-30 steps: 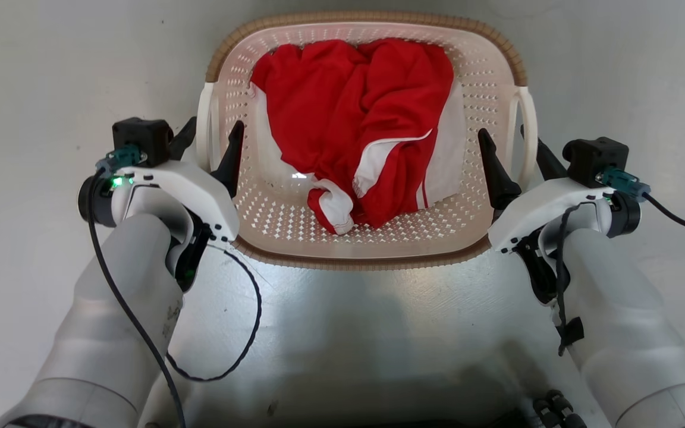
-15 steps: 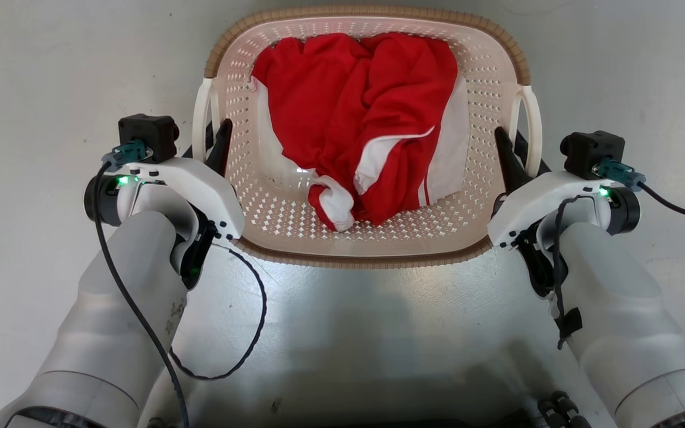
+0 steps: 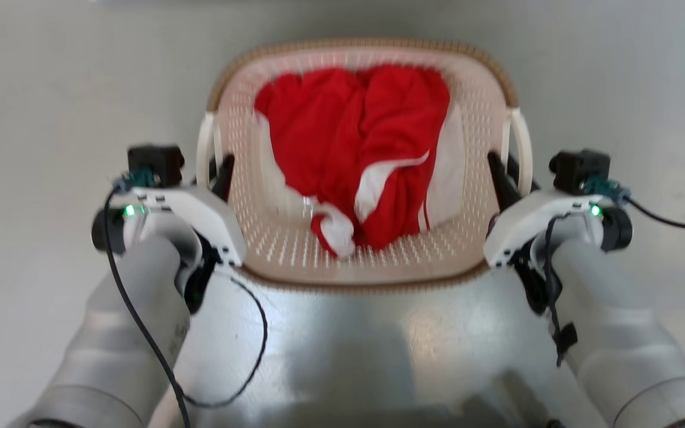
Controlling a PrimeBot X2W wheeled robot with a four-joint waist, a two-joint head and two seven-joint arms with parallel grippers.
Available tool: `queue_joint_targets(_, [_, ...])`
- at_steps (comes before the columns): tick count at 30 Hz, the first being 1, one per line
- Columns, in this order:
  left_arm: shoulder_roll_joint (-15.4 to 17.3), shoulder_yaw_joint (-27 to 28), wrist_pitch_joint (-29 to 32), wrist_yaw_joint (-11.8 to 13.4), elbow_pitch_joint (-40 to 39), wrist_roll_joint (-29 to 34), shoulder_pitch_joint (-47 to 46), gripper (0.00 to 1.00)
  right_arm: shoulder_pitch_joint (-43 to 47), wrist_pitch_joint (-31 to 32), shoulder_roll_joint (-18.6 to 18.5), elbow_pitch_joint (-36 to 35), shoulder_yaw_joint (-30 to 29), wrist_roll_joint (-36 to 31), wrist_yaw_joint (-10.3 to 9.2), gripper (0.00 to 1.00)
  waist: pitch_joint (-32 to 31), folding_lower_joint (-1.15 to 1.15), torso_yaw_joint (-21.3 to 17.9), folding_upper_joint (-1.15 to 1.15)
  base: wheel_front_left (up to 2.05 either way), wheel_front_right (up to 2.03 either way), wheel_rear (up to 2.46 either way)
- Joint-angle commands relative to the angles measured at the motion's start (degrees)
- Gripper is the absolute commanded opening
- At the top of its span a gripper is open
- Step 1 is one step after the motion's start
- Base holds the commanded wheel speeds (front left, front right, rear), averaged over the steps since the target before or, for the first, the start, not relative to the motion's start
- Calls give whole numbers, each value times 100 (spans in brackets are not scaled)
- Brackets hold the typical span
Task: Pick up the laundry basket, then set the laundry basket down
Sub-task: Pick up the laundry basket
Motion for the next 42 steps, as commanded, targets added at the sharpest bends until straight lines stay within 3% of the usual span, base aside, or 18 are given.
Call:
queue_joint_targets(1, [66, -30, -29, -43, 49, -118, 292, 0, 413, -62, 95, 69, 309, 147, 43, 0, -441, 0, -12, 0, 0, 0, 0])
queue_joint_targets(10, [-44, -512, 230, -43, 311, -715, 775, 0, 726, 245, 95, 469, 1284, 1059, 43, 0, -1698, 0, -81, 0, 0, 0, 0])
queue_joint_targets(22, [-63, -997, 825, -43, 439, -1329, 1331, 0, 1108, 1029, 95, 626, 2067, 1956, 43, 0, -3104, 0, -166, 0, 0, 0, 0])
queue_joint_targets(42, [-8, -1435, 1933, -43, 642, -2034, 1732, 0, 1306, 2015, 95, 733, 2712, 2774, 43, 0, -4269, 0, -186, 0, 0, 0, 0])
